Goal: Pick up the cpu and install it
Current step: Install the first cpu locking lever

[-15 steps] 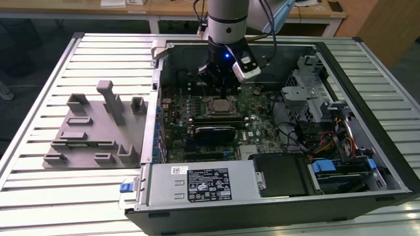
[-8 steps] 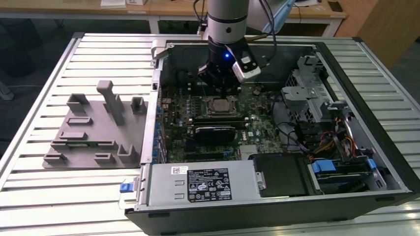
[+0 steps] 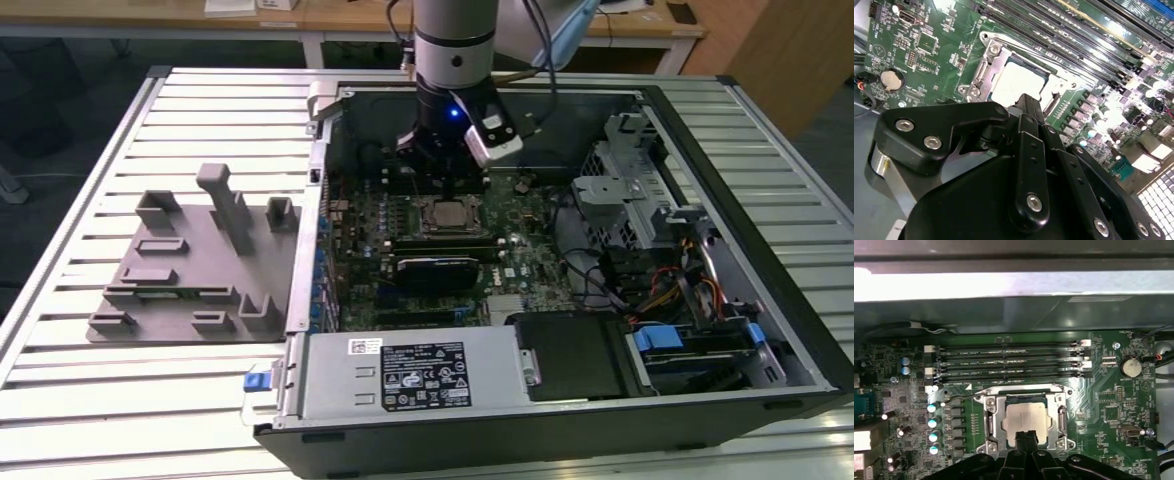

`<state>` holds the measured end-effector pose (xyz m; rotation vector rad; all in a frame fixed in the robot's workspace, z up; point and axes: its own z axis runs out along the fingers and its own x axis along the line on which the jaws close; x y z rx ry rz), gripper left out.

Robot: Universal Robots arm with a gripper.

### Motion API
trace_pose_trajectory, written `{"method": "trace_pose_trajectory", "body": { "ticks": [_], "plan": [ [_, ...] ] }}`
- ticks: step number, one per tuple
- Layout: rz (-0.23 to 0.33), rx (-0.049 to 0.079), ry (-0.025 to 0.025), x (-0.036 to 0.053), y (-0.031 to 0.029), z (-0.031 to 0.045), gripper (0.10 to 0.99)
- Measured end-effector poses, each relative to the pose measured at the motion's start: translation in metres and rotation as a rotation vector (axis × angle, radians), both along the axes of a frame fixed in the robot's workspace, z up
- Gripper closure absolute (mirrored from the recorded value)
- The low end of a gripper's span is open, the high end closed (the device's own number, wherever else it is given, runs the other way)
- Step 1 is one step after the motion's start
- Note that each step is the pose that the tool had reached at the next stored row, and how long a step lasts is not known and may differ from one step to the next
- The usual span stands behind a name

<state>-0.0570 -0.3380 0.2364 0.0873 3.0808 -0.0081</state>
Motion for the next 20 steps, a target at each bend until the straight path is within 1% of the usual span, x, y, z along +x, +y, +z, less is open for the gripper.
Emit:
{"method": "trace_pose_trajectory", "body": {
  "ticks": [4, 11, 17, 20],
  "plan": [
    [0.000, 0.000, 0.0000, -0.0075, 0.0000, 0.0000, 0.980],
    [0.000, 0.001, -0.0001, -0.0252, 0.0000, 0.0000, 0.980],
    [0.000, 0.002, -0.0027, -0.0440, 0.0000, 0.0000, 0.980],
    [0.000, 0.003, -0.0037, -0.0484, 0.0000, 0.0000, 0.980]
  ]
}}
